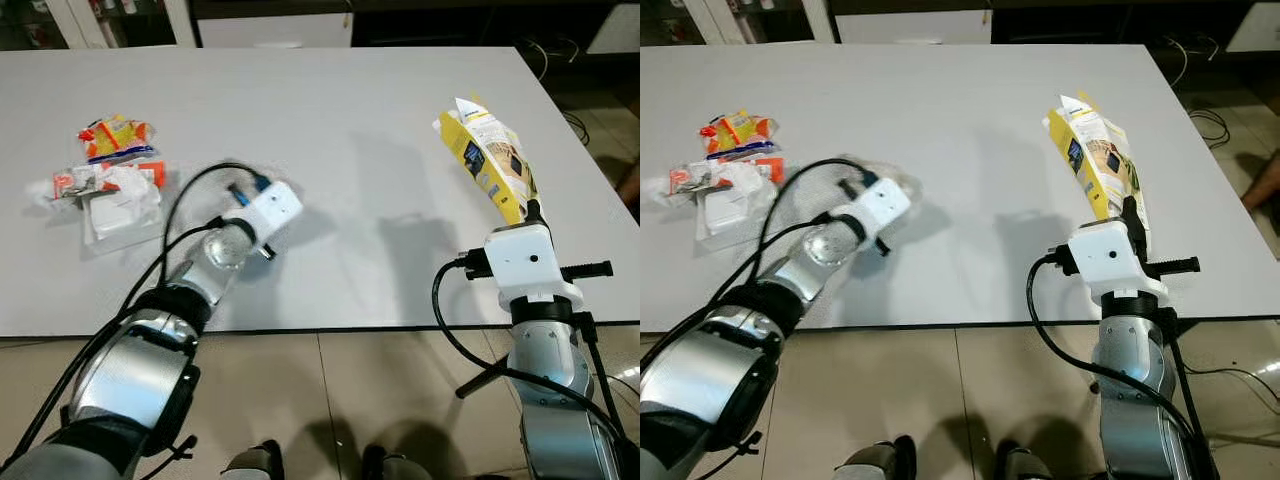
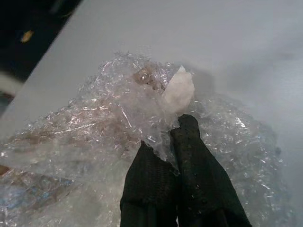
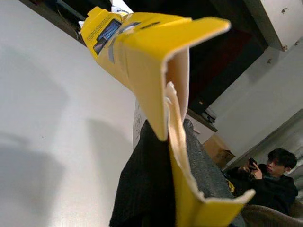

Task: Picking trash to rubbish bin

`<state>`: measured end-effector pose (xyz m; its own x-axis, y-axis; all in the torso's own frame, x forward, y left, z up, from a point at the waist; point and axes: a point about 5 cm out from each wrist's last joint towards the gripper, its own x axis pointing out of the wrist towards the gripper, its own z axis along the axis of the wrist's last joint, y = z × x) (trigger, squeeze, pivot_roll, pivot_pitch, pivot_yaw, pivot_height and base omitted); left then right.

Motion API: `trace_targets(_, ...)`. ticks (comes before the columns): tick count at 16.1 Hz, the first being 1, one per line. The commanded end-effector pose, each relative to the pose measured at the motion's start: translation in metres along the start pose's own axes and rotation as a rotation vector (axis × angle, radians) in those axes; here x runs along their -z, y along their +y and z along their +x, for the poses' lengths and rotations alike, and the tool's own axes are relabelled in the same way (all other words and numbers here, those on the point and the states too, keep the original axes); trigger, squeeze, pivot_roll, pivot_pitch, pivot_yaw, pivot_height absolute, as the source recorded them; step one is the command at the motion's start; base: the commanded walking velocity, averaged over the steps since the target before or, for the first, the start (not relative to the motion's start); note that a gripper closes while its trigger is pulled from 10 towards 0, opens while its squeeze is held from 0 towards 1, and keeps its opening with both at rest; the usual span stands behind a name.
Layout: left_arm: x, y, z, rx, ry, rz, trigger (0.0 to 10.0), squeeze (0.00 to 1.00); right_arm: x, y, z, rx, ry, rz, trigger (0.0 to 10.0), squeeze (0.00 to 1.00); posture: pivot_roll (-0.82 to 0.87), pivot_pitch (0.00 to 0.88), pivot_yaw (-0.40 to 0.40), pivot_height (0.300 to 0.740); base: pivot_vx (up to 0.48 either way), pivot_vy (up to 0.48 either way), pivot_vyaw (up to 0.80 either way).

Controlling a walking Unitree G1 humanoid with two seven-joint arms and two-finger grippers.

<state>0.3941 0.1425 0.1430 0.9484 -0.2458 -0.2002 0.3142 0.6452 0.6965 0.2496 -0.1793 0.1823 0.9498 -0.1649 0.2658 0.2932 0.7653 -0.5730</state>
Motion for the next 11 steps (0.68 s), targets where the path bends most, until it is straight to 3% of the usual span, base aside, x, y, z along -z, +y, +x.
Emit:
trace_targets(1,0.034,-0.009,-0.011,-0.018,0.107,-0.028,0.0,0.00,0.003,0.001,-0.002,-0.012,0.014,0.010,10.0,0.00,0.09,0.178,-0.011,0.740,0.000,0.000,0.00)
trace_targets(4,0.034,0.003,-0.015,-0.134,0.036,-0.090,0.0,0.00,0.004,0.002,-0.001,-0.018,0.013,0.011,10.0,0.00,0.10,0.178,-0.017,0.740,0.000,0.000,0.00)
trace_targets(7,0.013,0.019,-0.023,-0.356,-0.167,-0.142,0.0,0.00,0.004,0.003,0.001,-0.028,0.008,0.011,10.0,0.00,0.12,0.179,-0.023,0.740,0.000,0.000,0.00)
trace_targets(11,-0.004,0.023,-0.029,-0.428,-0.288,-0.168,0.0,0.00,0.004,0.004,0.002,-0.031,0.007,0.013,10.0,0.00,0.12,0.180,-0.024,0.740,0.000,0.000,0.00)
